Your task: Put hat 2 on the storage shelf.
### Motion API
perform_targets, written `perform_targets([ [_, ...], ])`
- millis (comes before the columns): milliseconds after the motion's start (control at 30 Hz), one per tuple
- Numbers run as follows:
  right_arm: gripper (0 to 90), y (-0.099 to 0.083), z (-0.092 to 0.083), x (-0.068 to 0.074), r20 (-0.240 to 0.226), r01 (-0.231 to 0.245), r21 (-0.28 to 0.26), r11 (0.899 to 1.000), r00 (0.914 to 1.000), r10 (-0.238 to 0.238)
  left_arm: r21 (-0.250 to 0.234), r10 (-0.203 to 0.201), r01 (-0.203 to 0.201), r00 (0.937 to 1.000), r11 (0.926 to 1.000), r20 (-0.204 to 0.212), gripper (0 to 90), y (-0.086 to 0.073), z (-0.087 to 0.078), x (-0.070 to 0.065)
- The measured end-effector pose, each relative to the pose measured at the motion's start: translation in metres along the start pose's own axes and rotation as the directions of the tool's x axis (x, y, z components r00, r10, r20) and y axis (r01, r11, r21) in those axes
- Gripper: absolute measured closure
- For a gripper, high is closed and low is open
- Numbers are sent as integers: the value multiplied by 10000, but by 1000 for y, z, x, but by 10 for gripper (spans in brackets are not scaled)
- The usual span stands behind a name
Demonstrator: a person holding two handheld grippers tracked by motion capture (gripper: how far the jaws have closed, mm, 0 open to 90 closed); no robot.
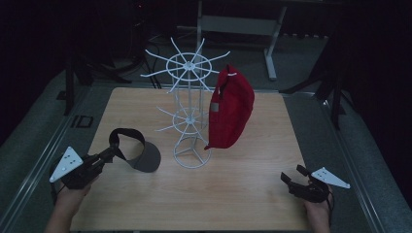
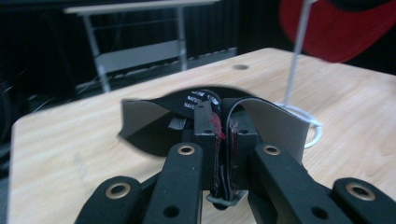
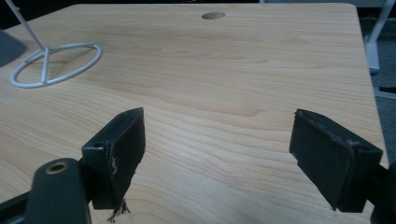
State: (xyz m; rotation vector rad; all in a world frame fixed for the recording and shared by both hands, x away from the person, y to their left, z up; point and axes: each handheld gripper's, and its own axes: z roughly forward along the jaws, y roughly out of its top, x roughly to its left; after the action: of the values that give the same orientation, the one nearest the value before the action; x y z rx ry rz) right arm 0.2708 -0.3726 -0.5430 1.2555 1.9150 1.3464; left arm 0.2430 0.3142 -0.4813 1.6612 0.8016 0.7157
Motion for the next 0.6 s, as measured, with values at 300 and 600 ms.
perform_targets([
  [300, 182, 0, 1, 1, -81, 48, 48, 10000, 10000, -47, -498, 278, -235, 9959, 9985, 861, 864, 33, 0, 4],
  [600, 182, 0, 1, 1, -104, 40, 80, 10000, 9999, -39, -768, 773, -689, 9907, 9947, 1120, 864, 64, -13, 7],
])
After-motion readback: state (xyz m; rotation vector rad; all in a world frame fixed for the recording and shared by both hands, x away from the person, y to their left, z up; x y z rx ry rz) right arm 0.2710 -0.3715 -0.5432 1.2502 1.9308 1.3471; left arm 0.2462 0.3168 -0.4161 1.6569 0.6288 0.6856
